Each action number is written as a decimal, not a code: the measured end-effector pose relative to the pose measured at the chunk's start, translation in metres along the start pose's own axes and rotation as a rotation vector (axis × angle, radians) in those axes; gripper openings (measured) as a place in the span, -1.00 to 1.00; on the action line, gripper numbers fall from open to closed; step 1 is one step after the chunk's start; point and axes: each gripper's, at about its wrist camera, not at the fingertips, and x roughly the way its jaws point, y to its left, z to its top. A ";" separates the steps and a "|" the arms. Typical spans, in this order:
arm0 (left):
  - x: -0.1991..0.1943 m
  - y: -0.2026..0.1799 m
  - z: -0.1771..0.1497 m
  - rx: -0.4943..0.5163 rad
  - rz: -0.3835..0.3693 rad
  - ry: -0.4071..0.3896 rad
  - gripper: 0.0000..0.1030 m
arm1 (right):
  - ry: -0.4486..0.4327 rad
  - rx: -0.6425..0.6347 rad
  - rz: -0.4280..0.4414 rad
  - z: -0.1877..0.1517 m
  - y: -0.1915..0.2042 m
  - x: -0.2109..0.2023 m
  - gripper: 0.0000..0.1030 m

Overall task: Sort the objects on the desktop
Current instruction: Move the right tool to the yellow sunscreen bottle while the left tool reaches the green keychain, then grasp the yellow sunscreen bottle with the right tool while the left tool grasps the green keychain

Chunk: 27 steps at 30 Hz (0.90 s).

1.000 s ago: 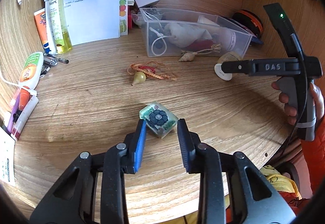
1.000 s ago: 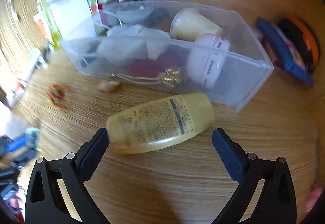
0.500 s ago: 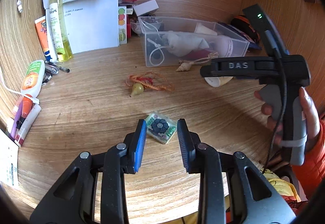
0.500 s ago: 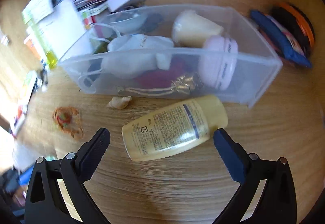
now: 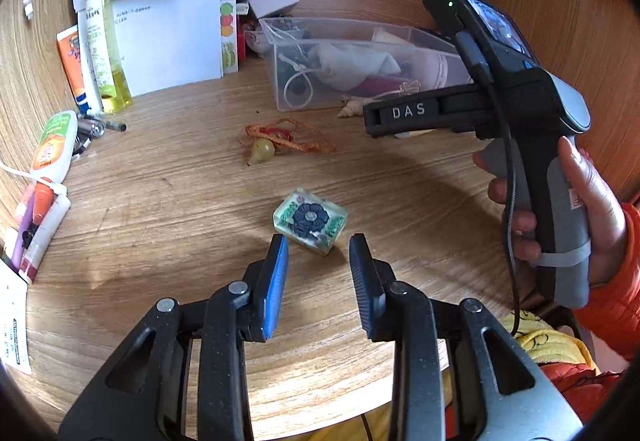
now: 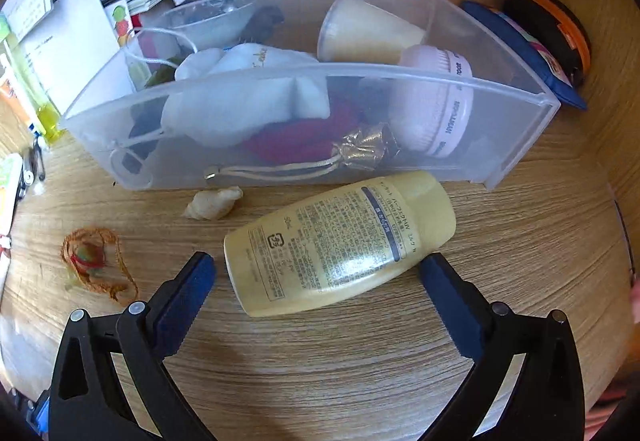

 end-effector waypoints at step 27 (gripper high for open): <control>0.011 0.010 0.009 -0.045 -0.046 0.008 -0.81 | 0.019 -0.176 0.190 -0.043 -0.062 -0.040 -0.40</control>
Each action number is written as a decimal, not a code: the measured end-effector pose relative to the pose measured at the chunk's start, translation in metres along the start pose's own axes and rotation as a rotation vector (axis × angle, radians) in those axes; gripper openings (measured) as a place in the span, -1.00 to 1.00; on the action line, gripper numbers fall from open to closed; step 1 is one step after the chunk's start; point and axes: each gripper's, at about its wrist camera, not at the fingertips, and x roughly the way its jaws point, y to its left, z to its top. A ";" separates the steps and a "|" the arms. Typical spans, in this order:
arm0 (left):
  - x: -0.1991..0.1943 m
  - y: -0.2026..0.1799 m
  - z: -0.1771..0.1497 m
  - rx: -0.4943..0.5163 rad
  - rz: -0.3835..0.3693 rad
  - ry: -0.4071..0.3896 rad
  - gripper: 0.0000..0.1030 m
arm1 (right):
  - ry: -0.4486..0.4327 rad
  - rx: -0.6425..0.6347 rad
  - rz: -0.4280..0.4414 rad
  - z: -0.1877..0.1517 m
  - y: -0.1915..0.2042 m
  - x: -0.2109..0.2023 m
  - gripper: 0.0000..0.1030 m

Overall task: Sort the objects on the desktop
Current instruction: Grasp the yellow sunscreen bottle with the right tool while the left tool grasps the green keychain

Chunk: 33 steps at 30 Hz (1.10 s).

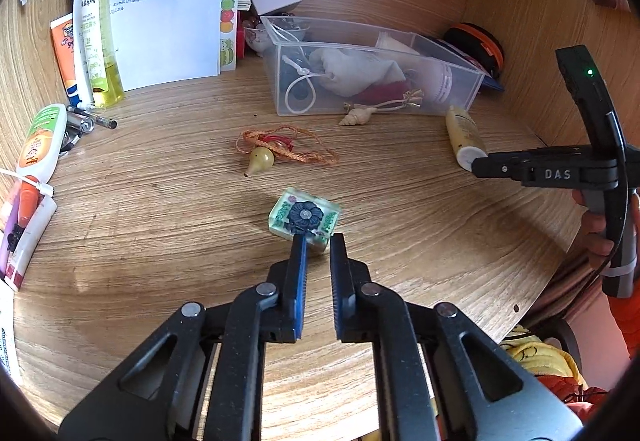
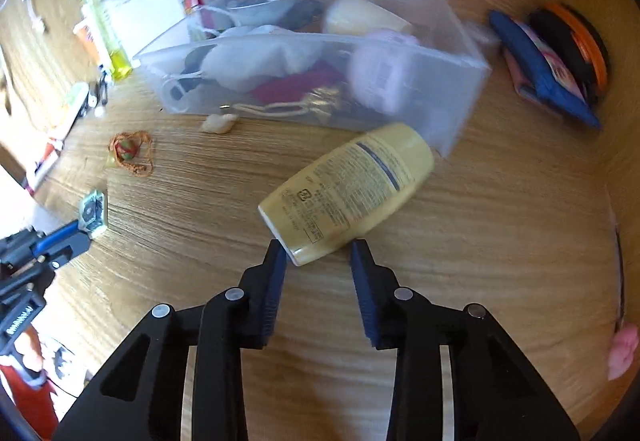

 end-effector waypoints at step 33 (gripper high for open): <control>0.026 -0.009 0.023 0.135 0.081 0.028 -0.22 | -0.057 0.063 -0.133 0.028 0.001 0.022 0.49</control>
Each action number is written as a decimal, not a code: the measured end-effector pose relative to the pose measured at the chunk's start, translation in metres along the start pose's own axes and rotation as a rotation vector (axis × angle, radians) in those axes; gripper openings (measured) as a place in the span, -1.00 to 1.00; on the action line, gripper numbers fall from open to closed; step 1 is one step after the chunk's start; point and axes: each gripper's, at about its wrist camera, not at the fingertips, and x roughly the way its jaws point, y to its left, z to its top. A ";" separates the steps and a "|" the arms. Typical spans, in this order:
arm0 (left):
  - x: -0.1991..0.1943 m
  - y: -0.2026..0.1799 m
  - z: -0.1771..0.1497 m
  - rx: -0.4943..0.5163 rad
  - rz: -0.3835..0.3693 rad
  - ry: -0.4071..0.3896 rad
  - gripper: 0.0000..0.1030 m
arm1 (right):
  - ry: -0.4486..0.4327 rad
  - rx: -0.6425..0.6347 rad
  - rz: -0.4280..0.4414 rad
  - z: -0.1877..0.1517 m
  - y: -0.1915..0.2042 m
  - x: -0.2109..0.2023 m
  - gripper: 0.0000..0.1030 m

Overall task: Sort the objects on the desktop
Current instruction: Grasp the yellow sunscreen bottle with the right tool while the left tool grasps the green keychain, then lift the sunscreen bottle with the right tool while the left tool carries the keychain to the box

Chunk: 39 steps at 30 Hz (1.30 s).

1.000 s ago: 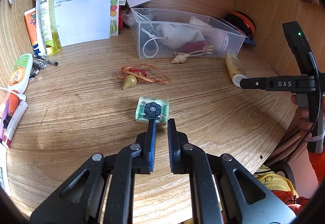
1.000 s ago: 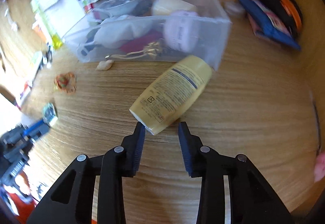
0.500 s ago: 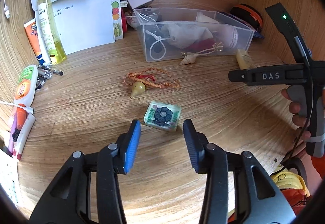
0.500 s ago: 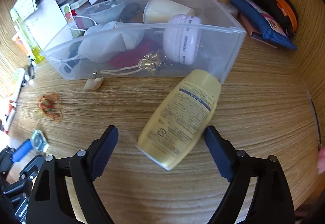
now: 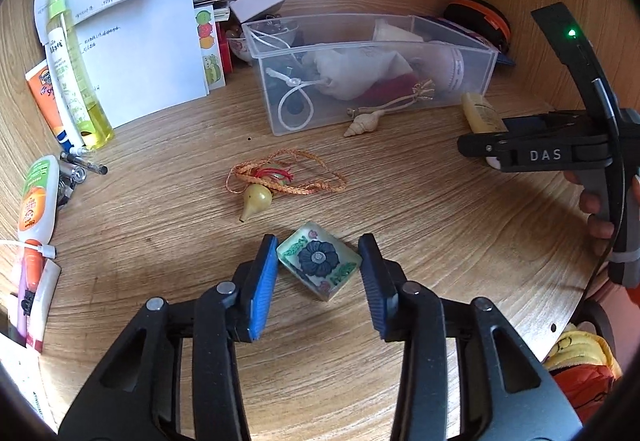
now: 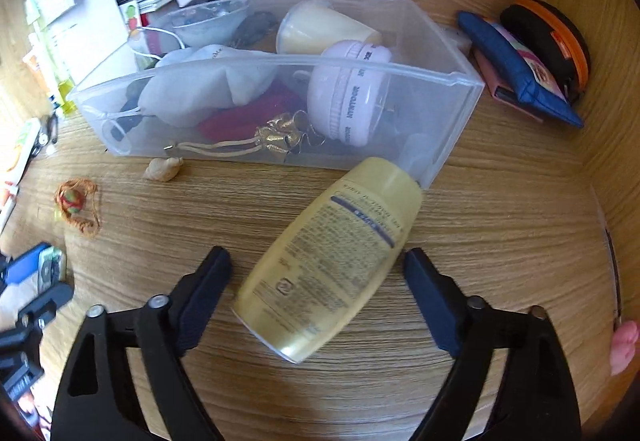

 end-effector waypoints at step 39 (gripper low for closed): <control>-0.042 -0.041 0.059 -0.058 -0.073 -0.153 -0.23 | -0.171 -0.158 0.129 -0.016 -0.028 -0.062 -0.17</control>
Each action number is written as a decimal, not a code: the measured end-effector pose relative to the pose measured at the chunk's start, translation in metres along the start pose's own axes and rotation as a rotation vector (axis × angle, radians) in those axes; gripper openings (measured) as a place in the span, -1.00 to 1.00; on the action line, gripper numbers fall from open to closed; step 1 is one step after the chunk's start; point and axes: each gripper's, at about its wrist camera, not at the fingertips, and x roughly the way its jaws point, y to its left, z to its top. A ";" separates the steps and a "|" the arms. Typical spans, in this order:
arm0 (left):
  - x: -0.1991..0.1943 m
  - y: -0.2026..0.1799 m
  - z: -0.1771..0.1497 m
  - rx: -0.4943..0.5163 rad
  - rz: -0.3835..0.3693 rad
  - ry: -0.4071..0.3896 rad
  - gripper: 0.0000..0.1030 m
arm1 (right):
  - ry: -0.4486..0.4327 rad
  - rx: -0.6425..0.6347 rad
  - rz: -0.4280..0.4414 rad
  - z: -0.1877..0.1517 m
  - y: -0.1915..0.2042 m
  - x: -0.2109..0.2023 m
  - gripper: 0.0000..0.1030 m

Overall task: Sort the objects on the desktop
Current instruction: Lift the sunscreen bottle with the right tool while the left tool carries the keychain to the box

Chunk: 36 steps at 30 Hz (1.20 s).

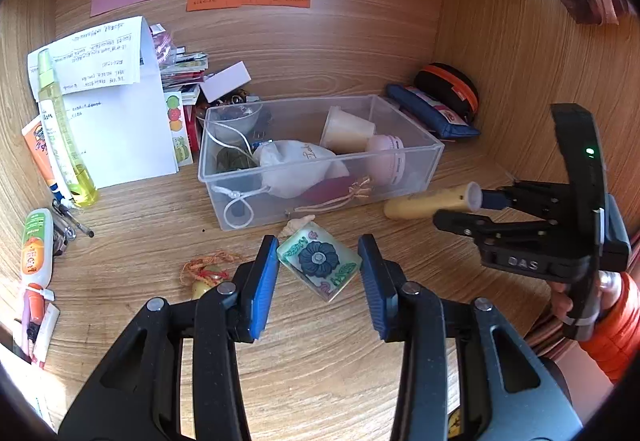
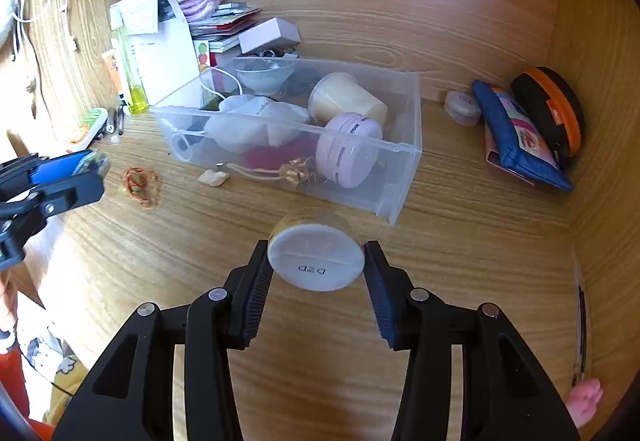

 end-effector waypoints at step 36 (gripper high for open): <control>0.029 0.021 0.037 -0.086 -0.022 -0.009 -0.23 | -0.073 0.046 0.142 0.045 -0.010 0.018 -0.52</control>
